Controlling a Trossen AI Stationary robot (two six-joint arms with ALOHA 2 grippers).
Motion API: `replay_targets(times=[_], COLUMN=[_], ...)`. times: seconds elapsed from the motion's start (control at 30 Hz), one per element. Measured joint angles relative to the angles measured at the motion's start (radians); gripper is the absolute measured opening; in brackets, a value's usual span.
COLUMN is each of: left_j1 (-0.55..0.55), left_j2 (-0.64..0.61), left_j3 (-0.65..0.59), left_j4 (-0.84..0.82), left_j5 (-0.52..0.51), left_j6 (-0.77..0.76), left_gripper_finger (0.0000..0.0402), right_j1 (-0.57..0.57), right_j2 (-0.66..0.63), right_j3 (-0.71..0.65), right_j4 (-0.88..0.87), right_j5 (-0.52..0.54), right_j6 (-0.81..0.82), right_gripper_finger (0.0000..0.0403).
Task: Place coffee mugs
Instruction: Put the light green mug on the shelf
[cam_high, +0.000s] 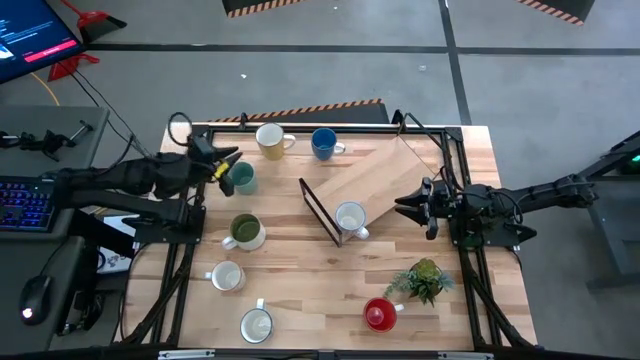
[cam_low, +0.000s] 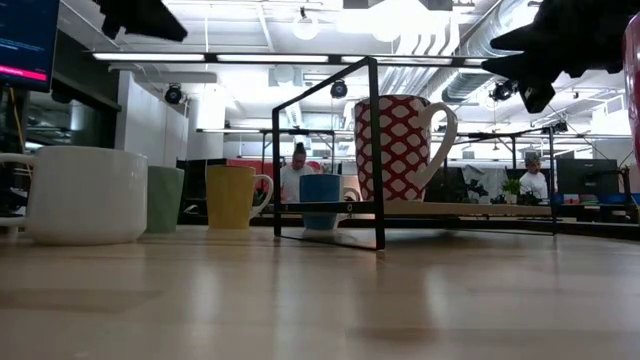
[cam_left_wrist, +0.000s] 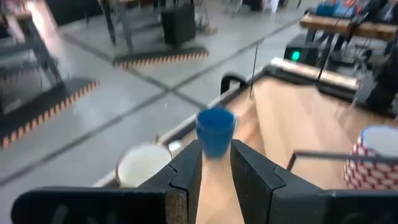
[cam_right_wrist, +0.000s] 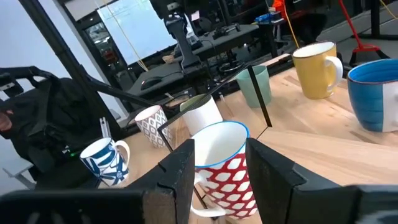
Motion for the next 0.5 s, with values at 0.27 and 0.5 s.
replay_targets(times=[0.27, 0.5], left_j1=[0.002, 0.057], left_j2=[0.088, 0.128], left_j3=[0.0, -0.001], left_j4=[-0.243, -0.386], left_j5=[0.045, 0.146], left_j6=[-0.328, -0.603], left_gripper_finger=[0.0076, 0.0076], right_j1=[0.0, 0.0], right_j2=[0.0, 0.0], right_j3=[0.0, 0.0], right_j4=[0.0, 0.0], right_j5=[0.0, 0.0], right_j6=[-0.003, -0.002], right_gripper_finger=[0.0124, 0.0124])
